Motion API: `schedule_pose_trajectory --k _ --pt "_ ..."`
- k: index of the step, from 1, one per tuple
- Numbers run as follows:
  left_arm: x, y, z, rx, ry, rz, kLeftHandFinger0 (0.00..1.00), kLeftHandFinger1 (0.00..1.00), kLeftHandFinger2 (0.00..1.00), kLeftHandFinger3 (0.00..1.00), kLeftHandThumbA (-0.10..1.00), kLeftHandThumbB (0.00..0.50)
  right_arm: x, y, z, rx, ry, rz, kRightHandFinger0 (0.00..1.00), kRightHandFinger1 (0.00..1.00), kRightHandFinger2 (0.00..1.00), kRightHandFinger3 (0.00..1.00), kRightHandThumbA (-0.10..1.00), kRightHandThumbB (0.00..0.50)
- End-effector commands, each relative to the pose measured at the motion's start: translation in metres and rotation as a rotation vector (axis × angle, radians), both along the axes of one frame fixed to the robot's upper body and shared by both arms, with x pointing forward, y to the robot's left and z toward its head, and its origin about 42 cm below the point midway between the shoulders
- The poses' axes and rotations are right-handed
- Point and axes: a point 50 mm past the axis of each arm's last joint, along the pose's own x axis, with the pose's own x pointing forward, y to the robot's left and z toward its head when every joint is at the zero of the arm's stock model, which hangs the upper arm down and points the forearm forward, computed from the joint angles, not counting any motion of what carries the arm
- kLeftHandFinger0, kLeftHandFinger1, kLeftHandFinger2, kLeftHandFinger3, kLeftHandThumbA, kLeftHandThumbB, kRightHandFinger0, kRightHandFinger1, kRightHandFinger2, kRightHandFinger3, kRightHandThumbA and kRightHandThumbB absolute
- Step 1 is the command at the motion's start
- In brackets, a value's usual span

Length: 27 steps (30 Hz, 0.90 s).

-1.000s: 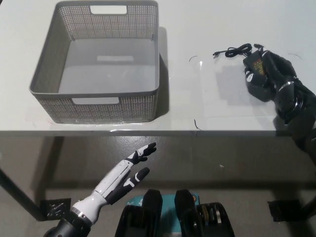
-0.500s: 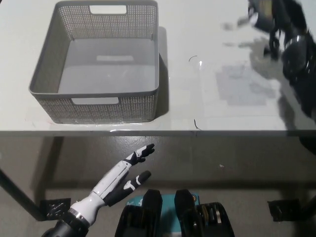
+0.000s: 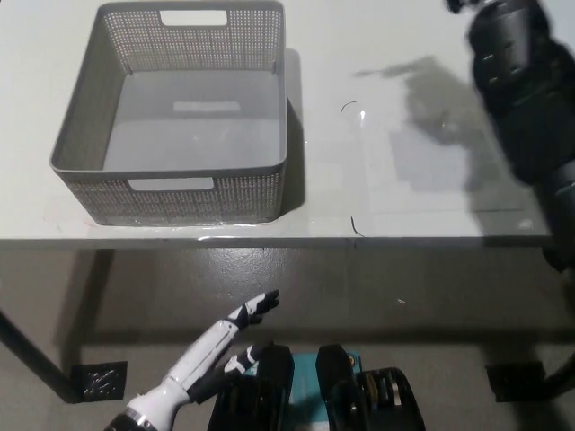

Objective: Use the right hand to pick up a black power cord and place it into a container on the left hand side

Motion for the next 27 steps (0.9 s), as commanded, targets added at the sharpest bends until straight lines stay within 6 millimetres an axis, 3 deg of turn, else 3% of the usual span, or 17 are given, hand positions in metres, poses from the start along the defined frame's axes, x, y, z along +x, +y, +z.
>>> schedule_pose_trajectory --k 1,2,3,5,7,11,17,22,27 --pt "-0.007 -0.003 0.003 0.009 -0.033 -0.028 1.00 1.00 1.00 1.00 0.94 0.337 -0.031 0.075 0.027 -0.021 -0.073 0.130 0.00 0.40 0.77 0.74 -0.10 0.194" --pt "-0.008 -0.003 0.002 0.008 -0.028 -0.028 1.00 1.00 1.00 1.00 0.94 0.338 -0.034 0.089 0.024 -0.027 -0.071 0.146 0.00 0.39 0.76 0.71 -0.10 0.203" --pt "-0.010 -0.004 -0.001 0.009 -0.014 -0.027 1.00 1.00 1.00 1.00 0.93 0.345 -0.038 0.109 0.016 -0.041 -0.055 0.164 0.01 0.41 0.79 0.72 -0.10 0.192" --pt "-0.012 -0.006 -0.003 0.011 -0.004 -0.029 1.00 1.00 1.00 1.00 0.93 0.348 -0.041 0.128 0.008 -0.064 -0.045 0.186 0.00 0.43 0.81 0.78 -0.10 0.174" --pt "-0.012 -0.009 -0.005 0.008 0.000 -0.035 1.00 1.00 1.00 1.00 0.94 0.346 -0.044 0.151 0.001 -0.077 -0.032 0.208 0.00 0.38 0.70 0.78 -0.10 0.176" --pt "-0.008 -0.011 -0.003 0.010 -0.011 -0.048 1.00 1.00 1.00 1.00 0.91 0.329 -0.043 0.181 -0.003 -0.077 0.007 0.227 0.00 0.36 0.65 0.74 -0.10 0.176" --pt "-0.013 -0.016 -0.006 0.016 -0.003 -0.081 1.00 1.00 1.00 1.00 0.89 0.308 -0.042 0.198 -0.028 -0.123 0.071 0.222 0.00 0.39 0.73 0.80 -0.10 0.190" --pt "-0.016 -0.015 -0.007 0.039 0.003 -0.100 1.00 1.00 1.00 1.00 0.87 0.309 -0.033 0.190 -0.051 -0.124 0.133 0.200 0.00 0.36 0.70 0.79 -0.10 0.183" --pt "-0.009 -0.018 -0.005 0.042 -0.008 -0.104 1.00 1.00 1.00 1.00 0.86 0.323 -0.019 0.177 -0.055 -0.131 0.193 0.146 0.00 0.40 0.74 0.85 -0.10 0.175"
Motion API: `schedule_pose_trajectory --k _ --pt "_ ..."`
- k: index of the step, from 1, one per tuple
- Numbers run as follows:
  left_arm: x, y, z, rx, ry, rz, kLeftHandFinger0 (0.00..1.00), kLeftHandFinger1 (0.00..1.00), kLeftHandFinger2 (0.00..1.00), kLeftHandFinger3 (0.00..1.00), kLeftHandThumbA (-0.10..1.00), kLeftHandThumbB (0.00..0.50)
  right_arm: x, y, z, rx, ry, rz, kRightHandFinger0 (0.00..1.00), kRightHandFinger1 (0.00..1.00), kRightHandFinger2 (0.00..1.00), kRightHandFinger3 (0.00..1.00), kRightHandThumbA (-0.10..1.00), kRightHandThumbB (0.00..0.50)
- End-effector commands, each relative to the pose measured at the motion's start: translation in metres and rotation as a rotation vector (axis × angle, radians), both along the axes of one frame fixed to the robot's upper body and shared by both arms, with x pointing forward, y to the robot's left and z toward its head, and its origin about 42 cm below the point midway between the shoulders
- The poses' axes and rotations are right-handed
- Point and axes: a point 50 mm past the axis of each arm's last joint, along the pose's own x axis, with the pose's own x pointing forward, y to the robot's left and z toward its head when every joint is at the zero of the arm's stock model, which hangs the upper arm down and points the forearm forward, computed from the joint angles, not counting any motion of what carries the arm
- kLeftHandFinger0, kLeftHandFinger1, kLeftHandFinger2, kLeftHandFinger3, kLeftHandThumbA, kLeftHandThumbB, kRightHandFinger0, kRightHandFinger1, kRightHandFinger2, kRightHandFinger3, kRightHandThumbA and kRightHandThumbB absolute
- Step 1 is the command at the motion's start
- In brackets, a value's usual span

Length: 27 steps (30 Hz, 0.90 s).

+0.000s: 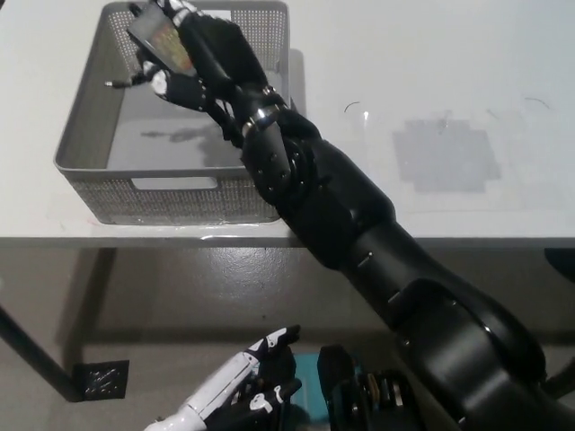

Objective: Use the right hand to pick up a black power cord and place it into a container on the left hand side

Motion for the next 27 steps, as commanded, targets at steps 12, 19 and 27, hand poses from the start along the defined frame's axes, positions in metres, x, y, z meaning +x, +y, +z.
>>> schedule_pose_trajectory --k 12,19,27 --pt "0.008 -0.006 0.011 0.030 -0.073 -0.044 1.00 1.00 1.00 1.00 0.88 0.341 0.026 -0.023 0.021 -0.163 0.164 0.000 1.00 1.00 1.00 1.00 1.00 0.500" --pt "0.004 -0.005 0.010 0.036 -0.080 -0.042 1.00 1.00 1.00 1.00 0.90 0.348 0.026 -0.037 0.022 -0.077 0.170 0.033 1.00 1.00 1.00 1.00 1.00 0.500" --pt "0.005 0.000 0.015 0.042 -0.069 -0.040 1.00 1.00 1.00 1.00 0.92 0.348 0.008 -0.083 0.075 0.194 0.027 0.091 1.00 1.00 1.00 1.00 1.00 0.414"
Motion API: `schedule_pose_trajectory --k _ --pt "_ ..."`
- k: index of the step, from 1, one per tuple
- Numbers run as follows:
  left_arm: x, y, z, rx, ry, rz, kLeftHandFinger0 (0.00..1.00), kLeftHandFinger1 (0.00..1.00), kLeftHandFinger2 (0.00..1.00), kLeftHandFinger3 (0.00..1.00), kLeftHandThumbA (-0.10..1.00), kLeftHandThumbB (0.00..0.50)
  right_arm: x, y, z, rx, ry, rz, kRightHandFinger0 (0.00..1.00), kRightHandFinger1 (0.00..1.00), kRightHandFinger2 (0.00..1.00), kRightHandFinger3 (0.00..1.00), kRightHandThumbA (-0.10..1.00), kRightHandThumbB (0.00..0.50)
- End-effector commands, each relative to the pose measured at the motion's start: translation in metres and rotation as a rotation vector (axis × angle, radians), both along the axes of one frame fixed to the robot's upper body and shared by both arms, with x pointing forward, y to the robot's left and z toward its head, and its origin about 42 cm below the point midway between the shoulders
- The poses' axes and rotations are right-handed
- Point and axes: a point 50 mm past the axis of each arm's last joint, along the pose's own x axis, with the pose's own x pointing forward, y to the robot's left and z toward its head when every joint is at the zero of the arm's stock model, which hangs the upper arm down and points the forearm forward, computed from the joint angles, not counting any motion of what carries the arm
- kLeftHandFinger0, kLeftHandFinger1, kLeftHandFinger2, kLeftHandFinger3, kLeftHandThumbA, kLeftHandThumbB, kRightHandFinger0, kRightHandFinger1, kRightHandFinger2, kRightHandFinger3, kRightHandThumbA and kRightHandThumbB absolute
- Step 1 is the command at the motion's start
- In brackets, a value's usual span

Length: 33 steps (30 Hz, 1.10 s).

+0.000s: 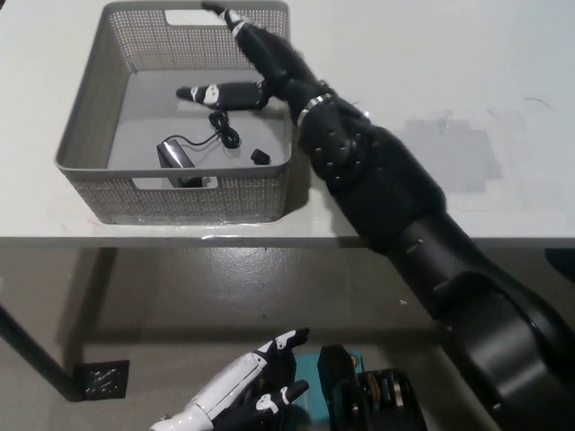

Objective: Use the right hand to pick up a black power cord and place it into a container on the left hand side

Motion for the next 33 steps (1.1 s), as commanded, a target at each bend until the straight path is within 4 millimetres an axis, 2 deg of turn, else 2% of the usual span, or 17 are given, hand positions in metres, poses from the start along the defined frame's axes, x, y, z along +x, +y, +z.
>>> schedule_pose_trajectory --k 1,4,5,8,10,11,12,14,16,18,20,21,25,27,30,31,33 --pt "0.002 0.005 0.013 0.000 -0.047 -0.016 1.00 1.00 1.00 1.00 0.92 0.348 -0.012 -0.030 0.069 0.182 -0.135 0.045 1.00 1.00 1.00 1.00 1.00 0.417" --pt "0.004 0.008 0.014 -0.001 -0.051 -0.016 1.00 1.00 1.00 1.00 0.91 0.349 -0.036 -0.063 0.094 0.320 -0.195 0.067 1.00 1.00 1.00 1.00 1.00 0.406" --pt "0.004 0.008 0.014 0.002 -0.053 -0.015 1.00 1.00 1.00 1.00 0.92 0.350 -0.043 -0.073 0.101 0.348 -0.215 0.068 1.00 1.00 1.00 1.00 1.00 0.433" --pt "0.005 0.009 0.015 0.007 -0.058 -0.011 1.00 1.00 1.00 1.00 0.92 0.346 -0.069 -0.103 0.117 0.435 -0.280 0.067 1.00 1.00 1.00 1.00 1.00 0.431" --pt "0.005 0.010 0.015 0.010 -0.062 -0.007 1.00 1.00 1.00 1.00 0.92 0.341 -0.084 -0.118 0.118 0.480 -0.303 0.071 1.00 1.00 1.00 1.00 1.00 0.420" --pt "0.006 0.011 0.014 0.007 -0.064 -0.003 1.00 1.00 1.00 1.00 0.92 0.330 -0.094 -0.130 0.115 0.519 -0.312 0.084 1.00 1.00 1.00 1.00 1.00 0.446" --pt "0.007 0.013 0.014 0.007 -0.066 0.000 1.00 1.00 1.00 1.00 0.92 0.318 -0.102 -0.138 0.109 0.548 -0.307 0.100 1.00 1.00 1.00 1.00 1.00 0.432" --pt "0.008 0.013 0.015 0.007 -0.072 0.002 1.00 1.00 1.00 1.00 0.90 0.307 -0.123 -0.154 0.088 0.569 -0.317 0.100 1.00 1.00 1.00 1.00 1.00 0.388" --pt "0.008 0.014 0.016 0.003 -0.073 0.007 1.00 1.00 1.00 1.00 0.90 0.304 -0.136 -0.161 0.073 0.575 -0.317 0.098 1.00 1.00 1.00 1.00 1.00 0.376" --pt "0.009 0.015 0.017 -0.009 -0.066 0.014 1.00 1.00 1.00 1.00 0.90 0.309 -0.157 -0.169 0.042 0.570 -0.312 0.091 1.00 1.00 1.00 1.00 1.00 0.410" --pt "0.012 0.018 0.018 -0.024 -0.056 0.032 1.00 1.00 1.00 1.00 0.90 0.316 -0.181 -0.175 0.010 0.545 -0.298 0.089 1.00 1.00 1.00 1.00 1.00 0.422" --pt "0.015 0.019 0.020 -0.027 -0.057 0.038 1.00 1.00 1.00 1.00 0.90 0.319 -0.188 -0.176 0.001 0.529 -0.297 0.082 1.00 1.00 1.00 1.00 1.00 0.412" --pt "0.023 0.024 0.025 -0.051 -0.079 0.063 1.00 1.00 1.00 1.00 0.90 0.304 -0.214 -0.176 -0.050 0.507 -0.259 0.056 1.00 1.00 1.00 1.00 1.00 0.369" --pt "0.026 0.027 0.026 -0.060 -0.077 0.084 1.00 1.00 1.00 1.00 0.90 0.307 -0.222 -0.176 -0.087 0.497 -0.175 0.039 1.00 1.00 1.00 1.00 1.00 0.366" --pt "0.028 0.029 0.028 -0.059 -0.069 0.092 1.00 1.00 1.00 1.00 0.92 0.315 -0.230 -0.175 -0.124 0.503 -0.078 0.015 1.00 1.00 1.00 1.00 1.00 0.386" --pt "0.030 0.031 0.028 -0.068 -0.061 0.096 1.00 1.00 1.00 1.00 0.93 0.336 -0.237 -0.174 -0.146 0.537 -0.007 0.004 1.00 1.00 1.00 1.00 1.00 0.388" --pt "0.030 0.032 0.028 -0.066 -0.056 0.097 1.00 1.00 1.00 1.00 0.94 0.345 -0.249 -0.171 -0.165 0.560 0.061 -0.015 1.00 1.00 1.00 1.00 1.00 0.382"
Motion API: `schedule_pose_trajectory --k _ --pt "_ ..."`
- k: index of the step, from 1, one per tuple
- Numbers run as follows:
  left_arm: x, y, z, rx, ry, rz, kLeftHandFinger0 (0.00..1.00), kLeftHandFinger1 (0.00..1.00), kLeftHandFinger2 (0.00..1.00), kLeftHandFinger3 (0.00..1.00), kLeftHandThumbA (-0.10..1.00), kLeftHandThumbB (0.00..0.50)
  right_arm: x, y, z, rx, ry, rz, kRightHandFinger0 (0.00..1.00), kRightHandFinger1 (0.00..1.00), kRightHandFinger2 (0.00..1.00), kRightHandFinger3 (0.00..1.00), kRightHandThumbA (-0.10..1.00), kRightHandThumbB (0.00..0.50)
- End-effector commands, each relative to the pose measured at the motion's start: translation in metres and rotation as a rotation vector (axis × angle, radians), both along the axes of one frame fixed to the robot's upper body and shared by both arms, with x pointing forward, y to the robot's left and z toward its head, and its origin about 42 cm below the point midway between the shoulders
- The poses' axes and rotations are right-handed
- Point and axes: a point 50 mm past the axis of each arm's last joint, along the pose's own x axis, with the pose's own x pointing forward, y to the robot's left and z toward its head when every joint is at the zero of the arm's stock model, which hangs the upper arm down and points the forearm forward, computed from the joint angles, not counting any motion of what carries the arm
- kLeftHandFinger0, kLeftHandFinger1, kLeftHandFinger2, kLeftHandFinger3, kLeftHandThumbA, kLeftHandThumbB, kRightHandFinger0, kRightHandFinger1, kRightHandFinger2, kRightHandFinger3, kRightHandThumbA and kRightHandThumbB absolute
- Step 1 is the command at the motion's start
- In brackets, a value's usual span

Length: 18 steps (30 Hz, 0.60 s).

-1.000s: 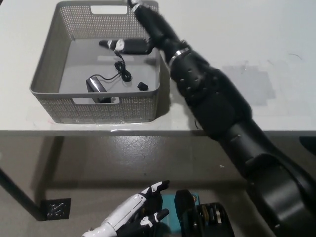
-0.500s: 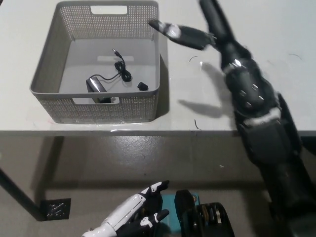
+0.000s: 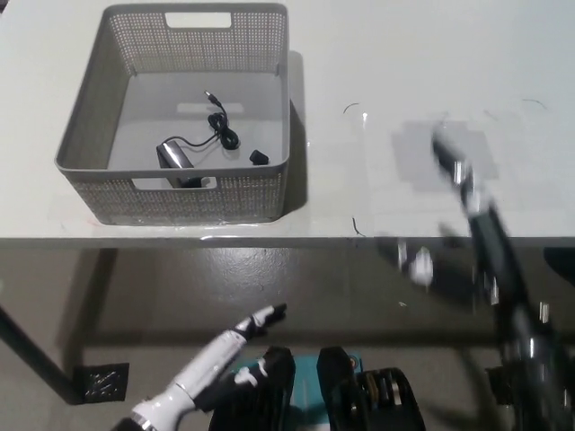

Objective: Use the right hand to pick up a black power cord and place it into a container on the left hand side

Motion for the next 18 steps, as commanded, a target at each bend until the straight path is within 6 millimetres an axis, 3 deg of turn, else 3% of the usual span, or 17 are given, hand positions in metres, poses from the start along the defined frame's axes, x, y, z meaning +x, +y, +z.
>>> schedule_pose_trajectory --k 1,4,5,8,17,18 --pt "0.010 0.010 0.012 -0.043 -0.018 0.020 1.00 1.00 1.00 1.00 0.94 0.346 -0.029 0.011 -0.019 0.123 -0.027 0.099 1.00 1.00 1.00 1.00 1.00 0.370" --pt "0.011 0.012 0.011 -0.057 -0.011 0.029 1.00 1.00 1.00 1.00 0.93 0.361 -0.042 0.016 -0.043 0.146 0.036 0.126 1.00 1.00 1.00 1.00 1.00 0.351" --pt "0.011 0.012 0.012 -0.054 -0.016 0.036 1.00 1.00 1.00 1.00 0.94 0.362 -0.049 0.019 -0.062 0.197 0.097 0.151 1.00 1.00 1.00 1.00 1.00 0.340" --pt "0.013 0.015 0.013 -0.059 -0.029 0.039 1.00 1.00 1.00 1.00 0.95 0.345 -0.052 0.015 -0.079 0.188 0.145 0.139 1.00 1.00 1.00 1.00 0.99 0.340" --pt "0.019 0.017 0.013 -0.068 -0.041 0.073 1.00 1.00 1.00 1.00 0.93 0.353 -0.031 0.002 -0.105 0.213 0.204 0.109 1.00 1.00 1.00 1.00 1.00 0.367" --pt "0.019 0.018 0.013 -0.070 -0.046 0.075 1.00 1.00 1.00 1.00 0.93 0.352 -0.029 0.002 -0.107 0.223 0.214 0.114 1.00 1.00 1.00 1.00 1.00 0.350"
